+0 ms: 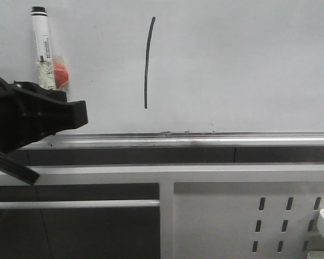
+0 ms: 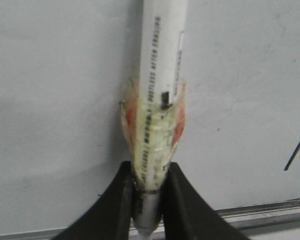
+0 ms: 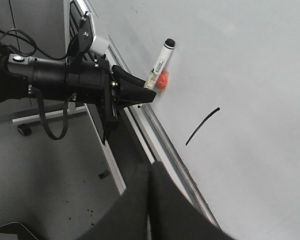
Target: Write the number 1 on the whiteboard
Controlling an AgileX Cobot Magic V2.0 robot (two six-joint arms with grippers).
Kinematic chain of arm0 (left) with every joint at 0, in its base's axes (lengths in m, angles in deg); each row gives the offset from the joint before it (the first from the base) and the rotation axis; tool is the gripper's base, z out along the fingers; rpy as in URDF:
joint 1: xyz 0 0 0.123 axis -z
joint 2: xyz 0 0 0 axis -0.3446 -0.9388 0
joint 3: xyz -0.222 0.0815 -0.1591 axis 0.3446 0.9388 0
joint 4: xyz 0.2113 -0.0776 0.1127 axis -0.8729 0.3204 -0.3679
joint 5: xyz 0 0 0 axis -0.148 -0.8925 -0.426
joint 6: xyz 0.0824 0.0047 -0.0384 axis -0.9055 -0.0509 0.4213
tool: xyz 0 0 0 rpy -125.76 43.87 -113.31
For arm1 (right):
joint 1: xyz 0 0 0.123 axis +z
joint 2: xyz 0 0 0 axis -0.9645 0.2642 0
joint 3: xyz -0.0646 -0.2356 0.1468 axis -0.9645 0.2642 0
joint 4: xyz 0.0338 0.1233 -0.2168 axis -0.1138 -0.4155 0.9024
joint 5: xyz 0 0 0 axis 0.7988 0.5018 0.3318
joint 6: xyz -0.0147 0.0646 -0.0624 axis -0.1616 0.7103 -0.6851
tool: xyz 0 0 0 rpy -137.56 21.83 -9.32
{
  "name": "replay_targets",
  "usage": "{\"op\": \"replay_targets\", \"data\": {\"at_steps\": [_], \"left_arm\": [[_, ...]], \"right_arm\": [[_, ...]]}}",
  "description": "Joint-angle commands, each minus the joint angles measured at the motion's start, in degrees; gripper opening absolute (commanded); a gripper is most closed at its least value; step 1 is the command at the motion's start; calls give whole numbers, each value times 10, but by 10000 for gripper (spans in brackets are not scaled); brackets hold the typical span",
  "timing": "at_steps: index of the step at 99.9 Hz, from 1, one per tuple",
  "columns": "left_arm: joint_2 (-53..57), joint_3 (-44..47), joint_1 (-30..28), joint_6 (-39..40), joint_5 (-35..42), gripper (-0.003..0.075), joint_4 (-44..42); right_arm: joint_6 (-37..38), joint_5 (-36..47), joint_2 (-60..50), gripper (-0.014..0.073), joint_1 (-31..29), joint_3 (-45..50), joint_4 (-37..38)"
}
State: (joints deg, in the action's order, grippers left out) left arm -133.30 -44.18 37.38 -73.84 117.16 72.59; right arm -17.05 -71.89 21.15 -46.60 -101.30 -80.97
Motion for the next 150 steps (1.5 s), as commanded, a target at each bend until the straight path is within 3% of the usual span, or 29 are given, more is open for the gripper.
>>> {"op": "replay_targets", "data": {"at_steps": [1,18,45,54,114,126,142,150], "left_arm": [[11,-12,-4,6,126,-19,-8],[11,-12,-4,6,126,6,-8],[11,-12,-4,6,126,246,-15],[11,-12,-4,6,126,288,-19],[73,51,12,4,126,289,-38],[99,76,31,2,126,255,-40],[128,114,59,-26,126,-14,-82],[138,133,66,-36,126,-20,-97]], "right_arm": [[-1,33,-1,-61,-4,-15,-9],[-1,19,-1,-61,-4,-15,-9],[-1,14,-1,-61,-4,-15,-8],[-1,14,-1,-61,-4,-15,-8],[-1,17,-1,-61,-4,-15,-1],[0,10,-5,-61,-4,-15,-1],[6,61,-65,-57,-4,33,-1],[25,115,-116,-57,-4,82,-1]]}}
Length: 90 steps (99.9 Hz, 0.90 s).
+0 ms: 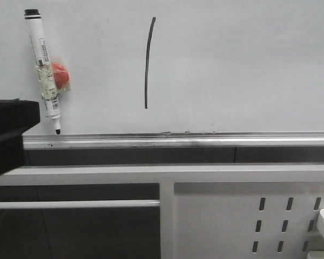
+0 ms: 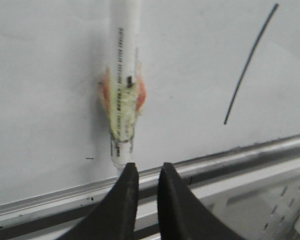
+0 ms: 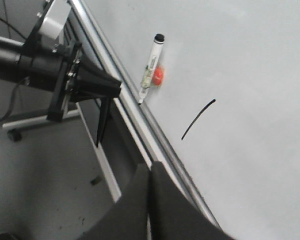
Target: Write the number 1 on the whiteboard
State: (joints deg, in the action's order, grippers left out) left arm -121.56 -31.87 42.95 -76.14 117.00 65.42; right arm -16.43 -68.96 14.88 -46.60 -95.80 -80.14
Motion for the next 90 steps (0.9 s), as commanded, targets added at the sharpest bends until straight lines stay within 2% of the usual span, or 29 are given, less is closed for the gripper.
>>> {"op": "replay_targets", "data": {"at_steps": [1,30,36,50,67,80,90], "left_arm": [[21,11,12,-13,127,-20,-25],[23,32,16,-13,124,-20,-33],[23,32,16,-13,124,-20,-33],[23,32,16,-13,124,-20,-43],[24,21,16,-13,110,-20,-99],[52,-14,16,-16,19,-20,-108],[105,-58,16,-94,-103,-20,-108]], "right_arm": [[20,95,-64,-57,-4,37,-9],[160,282,-302,-57,-4,280,-19],[168,313,-343,-57,-4,326,-19],[168,323,-400,-57,-4,399,-19],[168,312,-394,-57,-4,426,-23],[168,311,-394,-57,-4,434,-23],[168,306,-394,-57,-4,435,-23]]}}
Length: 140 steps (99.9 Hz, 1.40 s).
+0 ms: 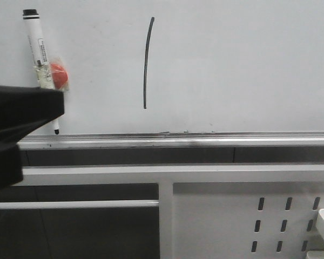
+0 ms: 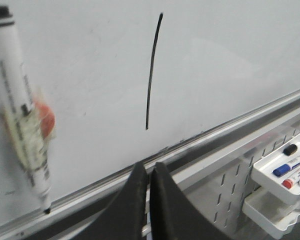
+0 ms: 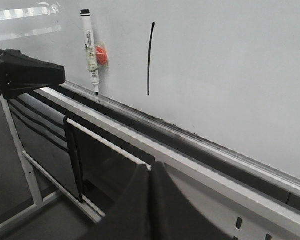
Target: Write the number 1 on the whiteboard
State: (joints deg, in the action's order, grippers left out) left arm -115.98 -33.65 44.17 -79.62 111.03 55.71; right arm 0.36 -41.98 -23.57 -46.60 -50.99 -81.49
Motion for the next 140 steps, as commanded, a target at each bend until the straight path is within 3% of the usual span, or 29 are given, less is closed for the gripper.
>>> {"op": "replay_targets", "data": {"at_steps": [1,10,25,45,67,79,93,112,125,140], "left_arm": [[54,-48,4,-68,-62,-20,-11],[115,-96,4,-155,-176,-20,-5],[211,-146,4,-168,-355,-20,54],[338,-146,4,-168,-484,-20,47],[432,-145,-7,-174,-616,-20,-22],[479,-123,-43,-174,-605,-20,-23],[538,-77,-127,-174,-574,-20,-21],[596,-3,-263,-176,-522,-20,-34],[638,44,-379,-176,-520,-20,28],[651,73,-498,-176,-518,-20,33]], "right_arm": [[0,36,-9,-57,-4,-13,-10],[0,36,-9,-58,-4,-13,-10],[0,36,-9,-59,-4,-13,-10],[0,36,-9,-59,-4,-13,-10],[0,36,-9,-59,-4,-13,-10],[0,36,-9,-59,-4,-13,-10],[0,36,-9,-59,-4,-13,-10],[0,36,-9,-59,-4,-13,-10],[0,36,-9,-59,-4,-13,-10],[0,36,-9,-59,-4,-13,-10]]}}
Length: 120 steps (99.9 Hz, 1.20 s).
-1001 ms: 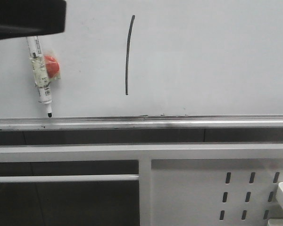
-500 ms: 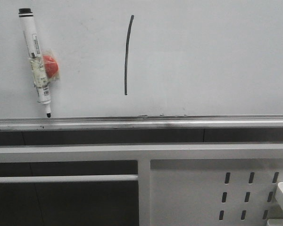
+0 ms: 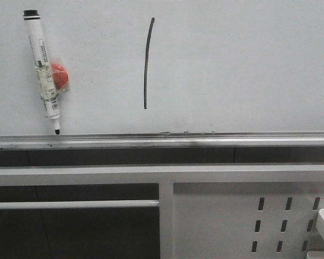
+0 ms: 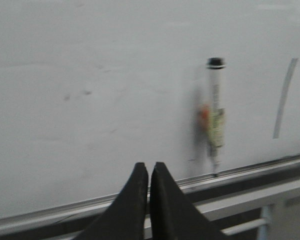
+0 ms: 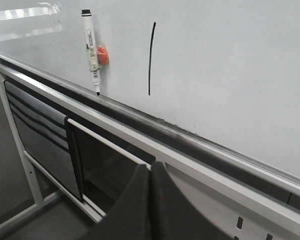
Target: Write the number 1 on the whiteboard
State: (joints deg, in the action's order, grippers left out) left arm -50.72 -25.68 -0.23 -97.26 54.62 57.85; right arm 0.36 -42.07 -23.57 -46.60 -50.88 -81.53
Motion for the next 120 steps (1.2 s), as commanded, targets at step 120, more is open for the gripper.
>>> {"op": "replay_targets", "data": {"at_steps": [120], "left_arm": [[107,29,-206,359,-193,-20,-342]], "right_arm": [[0,35,-9,-59,-4,-14,-9]]}}
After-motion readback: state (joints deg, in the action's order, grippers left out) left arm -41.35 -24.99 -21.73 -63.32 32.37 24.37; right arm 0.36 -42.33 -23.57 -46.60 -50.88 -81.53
